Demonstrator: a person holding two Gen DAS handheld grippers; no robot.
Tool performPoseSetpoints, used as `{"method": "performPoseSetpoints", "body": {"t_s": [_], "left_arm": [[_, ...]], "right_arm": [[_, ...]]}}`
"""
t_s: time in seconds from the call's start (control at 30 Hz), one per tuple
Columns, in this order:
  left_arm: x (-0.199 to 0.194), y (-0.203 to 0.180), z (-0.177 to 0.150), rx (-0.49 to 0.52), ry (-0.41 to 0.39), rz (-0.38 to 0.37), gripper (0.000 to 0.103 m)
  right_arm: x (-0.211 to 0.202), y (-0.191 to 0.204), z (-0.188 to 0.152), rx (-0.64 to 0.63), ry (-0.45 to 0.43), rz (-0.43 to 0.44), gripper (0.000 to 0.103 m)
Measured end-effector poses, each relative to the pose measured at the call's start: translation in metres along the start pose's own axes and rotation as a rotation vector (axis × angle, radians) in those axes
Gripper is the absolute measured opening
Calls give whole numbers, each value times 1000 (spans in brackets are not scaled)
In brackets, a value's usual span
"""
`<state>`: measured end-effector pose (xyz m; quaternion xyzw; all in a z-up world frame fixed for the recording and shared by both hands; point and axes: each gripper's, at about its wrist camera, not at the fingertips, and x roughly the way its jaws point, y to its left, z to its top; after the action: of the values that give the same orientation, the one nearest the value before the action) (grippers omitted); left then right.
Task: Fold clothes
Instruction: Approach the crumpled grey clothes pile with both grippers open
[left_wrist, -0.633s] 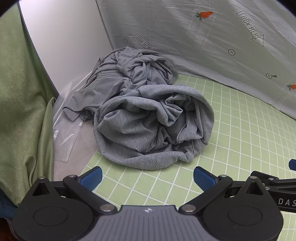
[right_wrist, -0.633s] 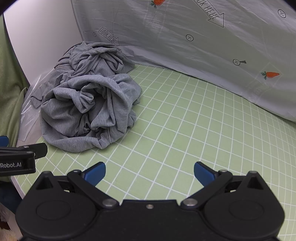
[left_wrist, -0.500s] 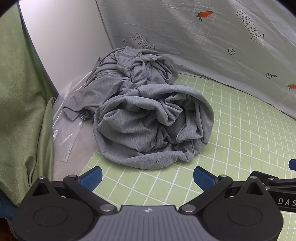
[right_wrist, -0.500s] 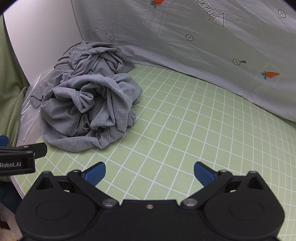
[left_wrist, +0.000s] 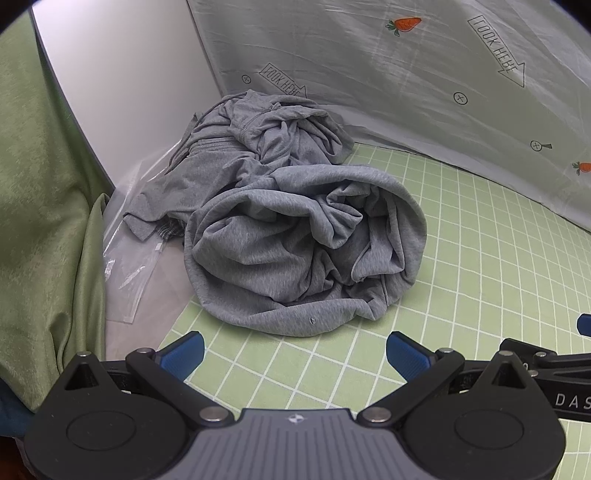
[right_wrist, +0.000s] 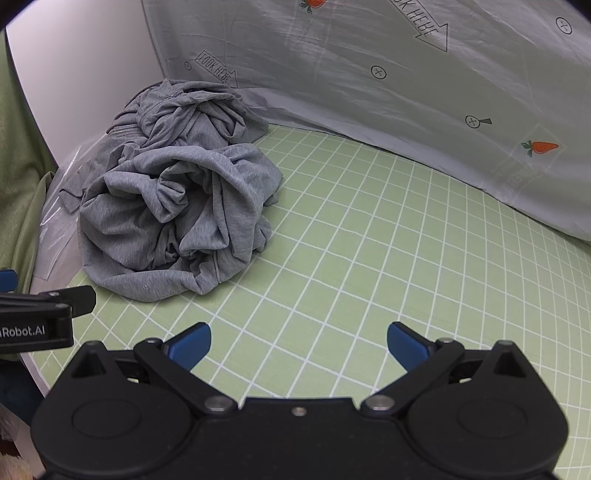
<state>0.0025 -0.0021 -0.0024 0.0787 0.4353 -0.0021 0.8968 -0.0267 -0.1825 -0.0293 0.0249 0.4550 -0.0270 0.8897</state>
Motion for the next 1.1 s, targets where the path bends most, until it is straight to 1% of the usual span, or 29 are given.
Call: {"method": "performPoseSetpoints", "body": {"t_s": [0.27,0.33,1.1], "left_arm": [[3,0,3,-3,10,-3,103],[4,1,2,-18,8,-16,103],[8,6,7,-39,23,-20,103]], "right_arm": [[3,1,0,4,8,-5,103],[4,1,0,5,11,-6,103],[7,0,1,9,25,-8,103]]}}
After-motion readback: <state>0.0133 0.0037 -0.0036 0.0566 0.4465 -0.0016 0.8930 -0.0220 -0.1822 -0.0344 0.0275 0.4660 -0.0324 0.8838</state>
